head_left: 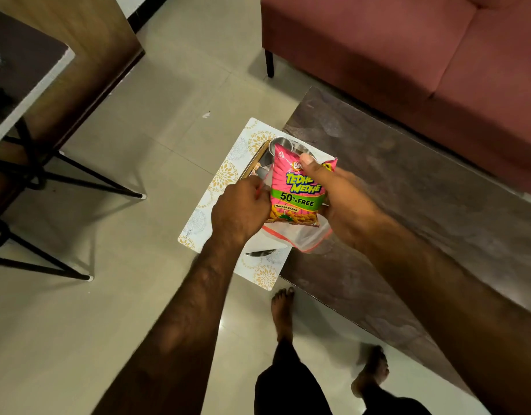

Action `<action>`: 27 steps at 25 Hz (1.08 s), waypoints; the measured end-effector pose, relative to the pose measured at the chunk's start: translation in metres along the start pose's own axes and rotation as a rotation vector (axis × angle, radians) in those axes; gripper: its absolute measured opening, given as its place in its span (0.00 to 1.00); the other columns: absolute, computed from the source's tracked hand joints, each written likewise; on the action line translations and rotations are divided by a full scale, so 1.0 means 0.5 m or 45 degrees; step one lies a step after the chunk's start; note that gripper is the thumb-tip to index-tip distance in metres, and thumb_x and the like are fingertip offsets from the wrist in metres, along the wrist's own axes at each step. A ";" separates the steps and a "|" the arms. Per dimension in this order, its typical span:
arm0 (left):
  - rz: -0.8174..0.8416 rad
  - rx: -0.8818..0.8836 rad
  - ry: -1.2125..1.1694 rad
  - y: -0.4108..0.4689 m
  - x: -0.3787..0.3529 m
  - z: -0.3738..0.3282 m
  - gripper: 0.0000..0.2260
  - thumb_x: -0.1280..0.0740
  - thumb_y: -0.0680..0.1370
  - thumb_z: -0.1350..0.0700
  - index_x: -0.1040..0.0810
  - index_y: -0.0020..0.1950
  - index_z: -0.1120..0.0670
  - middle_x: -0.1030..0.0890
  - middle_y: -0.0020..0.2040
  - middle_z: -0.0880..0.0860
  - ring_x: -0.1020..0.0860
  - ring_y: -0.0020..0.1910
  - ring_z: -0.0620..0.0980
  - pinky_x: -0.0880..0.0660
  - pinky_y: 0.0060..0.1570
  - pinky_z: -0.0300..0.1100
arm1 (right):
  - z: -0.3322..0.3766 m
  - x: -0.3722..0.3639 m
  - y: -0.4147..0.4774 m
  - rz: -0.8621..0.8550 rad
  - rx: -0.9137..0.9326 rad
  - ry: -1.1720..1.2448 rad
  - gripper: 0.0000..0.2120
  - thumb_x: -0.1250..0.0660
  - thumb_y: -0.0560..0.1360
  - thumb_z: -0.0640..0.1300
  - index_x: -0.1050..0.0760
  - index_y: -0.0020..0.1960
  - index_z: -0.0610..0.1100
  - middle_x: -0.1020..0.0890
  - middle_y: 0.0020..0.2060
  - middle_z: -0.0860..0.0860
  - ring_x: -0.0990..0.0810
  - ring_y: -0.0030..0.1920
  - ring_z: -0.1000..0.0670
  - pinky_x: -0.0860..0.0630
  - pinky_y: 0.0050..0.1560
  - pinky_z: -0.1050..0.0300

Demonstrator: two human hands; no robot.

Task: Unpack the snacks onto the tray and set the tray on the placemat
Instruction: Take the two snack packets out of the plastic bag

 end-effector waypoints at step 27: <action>-0.176 0.097 0.102 0.075 0.052 0.027 0.14 0.38 0.79 0.48 0.30 0.35 0.52 0.27 0.29 0.50 0.25 0.34 0.60 0.32 0.33 0.45 | -0.161 0.375 0.235 -0.329 -0.275 0.036 0.08 0.29 0.74 0.28 0.18 0.51 0.38 0.11 0.36 0.47 0.12 0.35 0.48 0.16 0.34 0.54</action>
Point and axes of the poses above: each hand's wrist, its own y-axis towards the middle knuckle, its own x-axis out of the back of the hand, z = x × y, the point moved 5 cm from there along y, towards the middle knuckle
